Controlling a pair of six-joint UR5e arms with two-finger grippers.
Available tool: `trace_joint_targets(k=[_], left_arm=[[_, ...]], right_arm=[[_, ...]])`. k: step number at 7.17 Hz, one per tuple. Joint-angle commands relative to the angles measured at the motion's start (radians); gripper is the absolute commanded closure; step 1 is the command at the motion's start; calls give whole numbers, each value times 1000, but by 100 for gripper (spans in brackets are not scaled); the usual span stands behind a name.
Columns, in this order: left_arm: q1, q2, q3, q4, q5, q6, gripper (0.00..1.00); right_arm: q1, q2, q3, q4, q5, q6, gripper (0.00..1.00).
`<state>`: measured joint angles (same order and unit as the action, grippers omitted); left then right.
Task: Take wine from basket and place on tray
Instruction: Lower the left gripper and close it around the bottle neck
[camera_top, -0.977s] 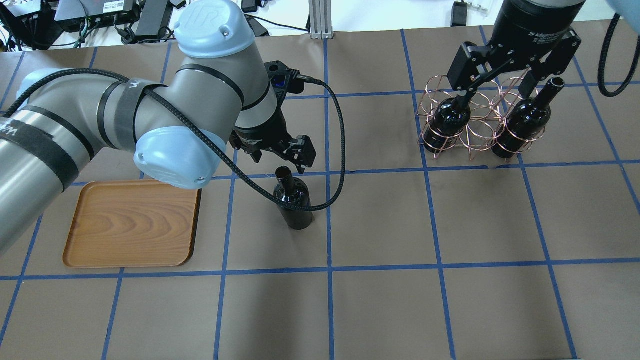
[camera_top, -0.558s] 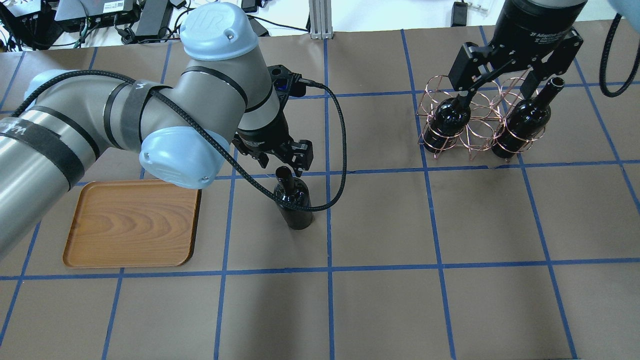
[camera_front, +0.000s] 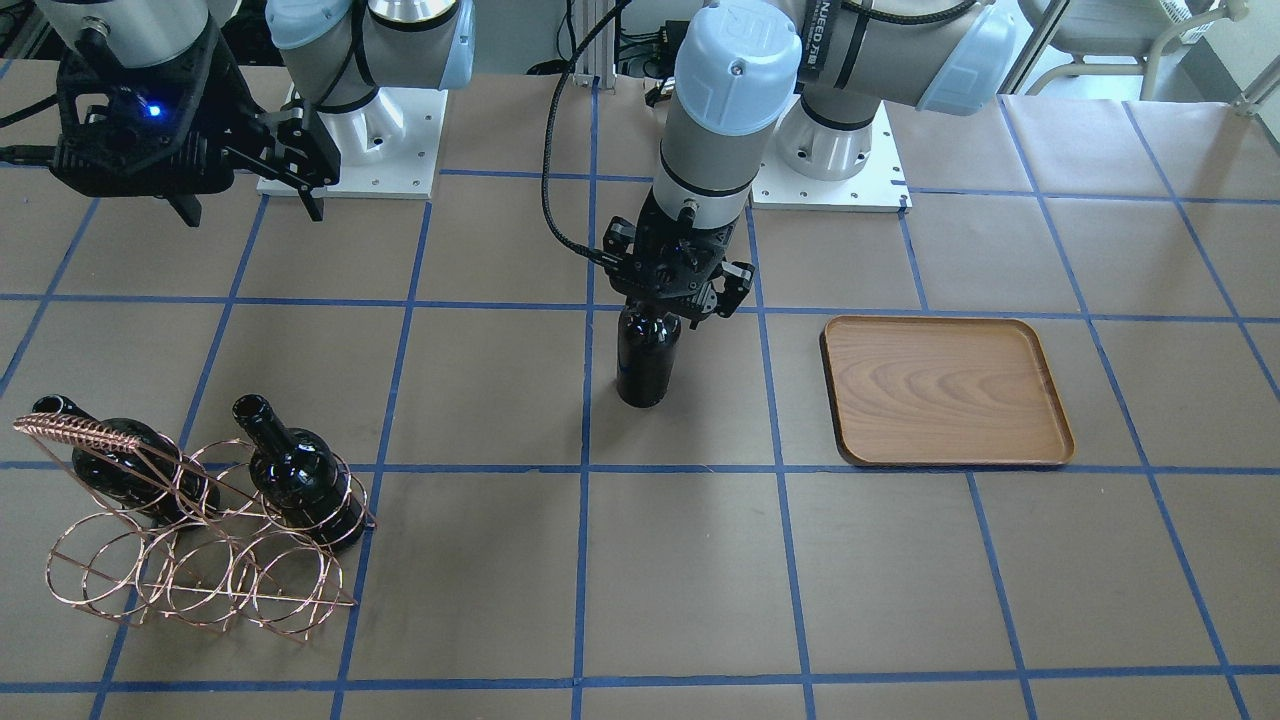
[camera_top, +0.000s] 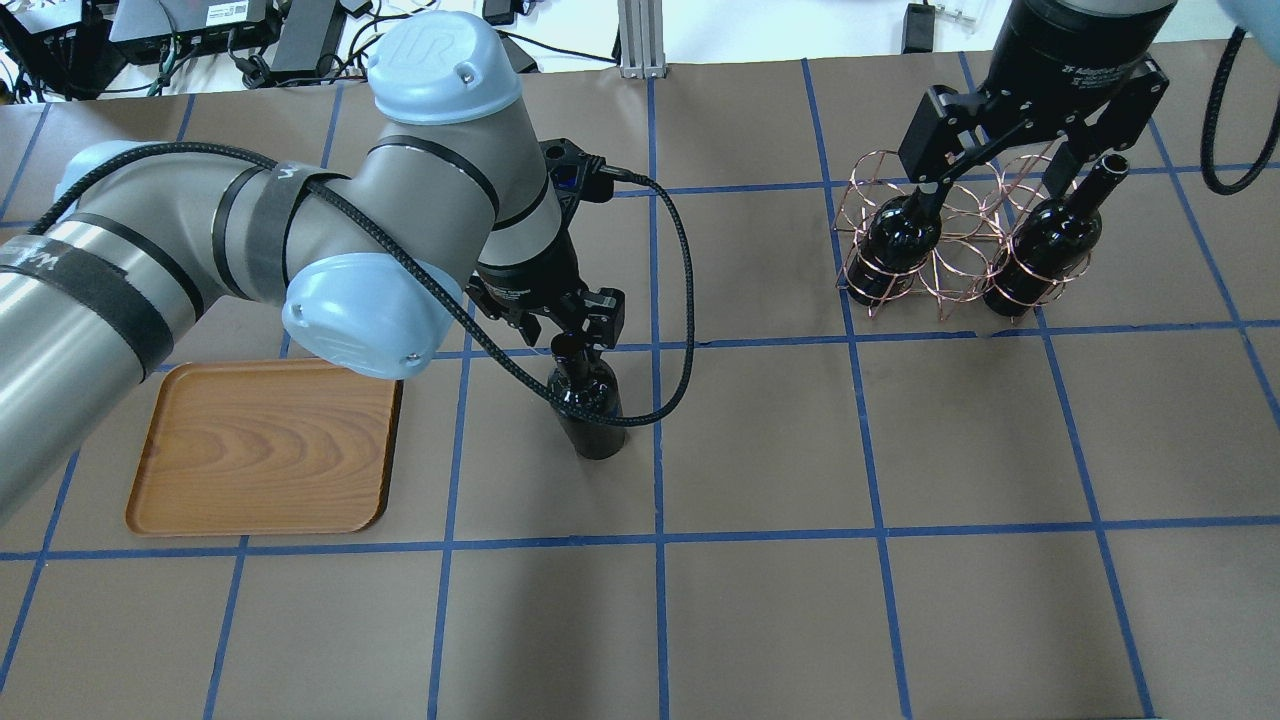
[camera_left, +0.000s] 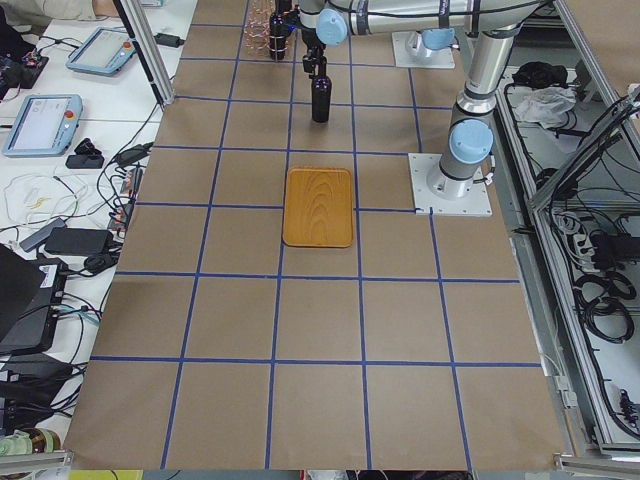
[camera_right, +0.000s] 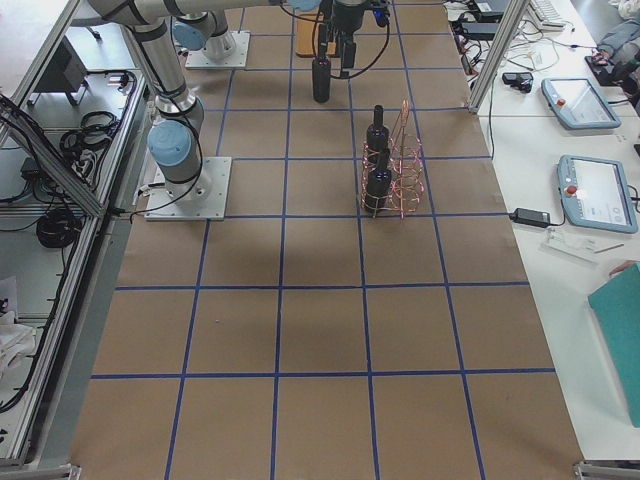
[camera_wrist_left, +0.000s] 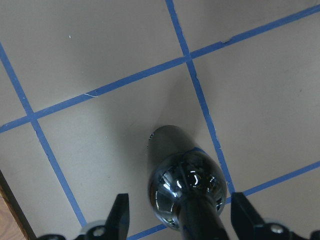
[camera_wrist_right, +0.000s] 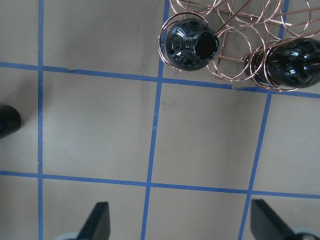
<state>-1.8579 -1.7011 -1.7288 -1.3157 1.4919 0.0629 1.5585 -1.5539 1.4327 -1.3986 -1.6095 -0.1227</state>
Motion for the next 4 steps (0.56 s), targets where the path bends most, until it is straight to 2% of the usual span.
trace_joint_targets(k=[1,2,4], left_arm=[[-6,0,1,-17,1,0,87],[-7,0,3,-17,1,0,100],[-6,0,15,-40,-1,-3,100]], right_arm=[[0,0,0,0,-1,0,0],[0,0,0,0,-1,0,0],[0,0,0,0,-1,0,0]])
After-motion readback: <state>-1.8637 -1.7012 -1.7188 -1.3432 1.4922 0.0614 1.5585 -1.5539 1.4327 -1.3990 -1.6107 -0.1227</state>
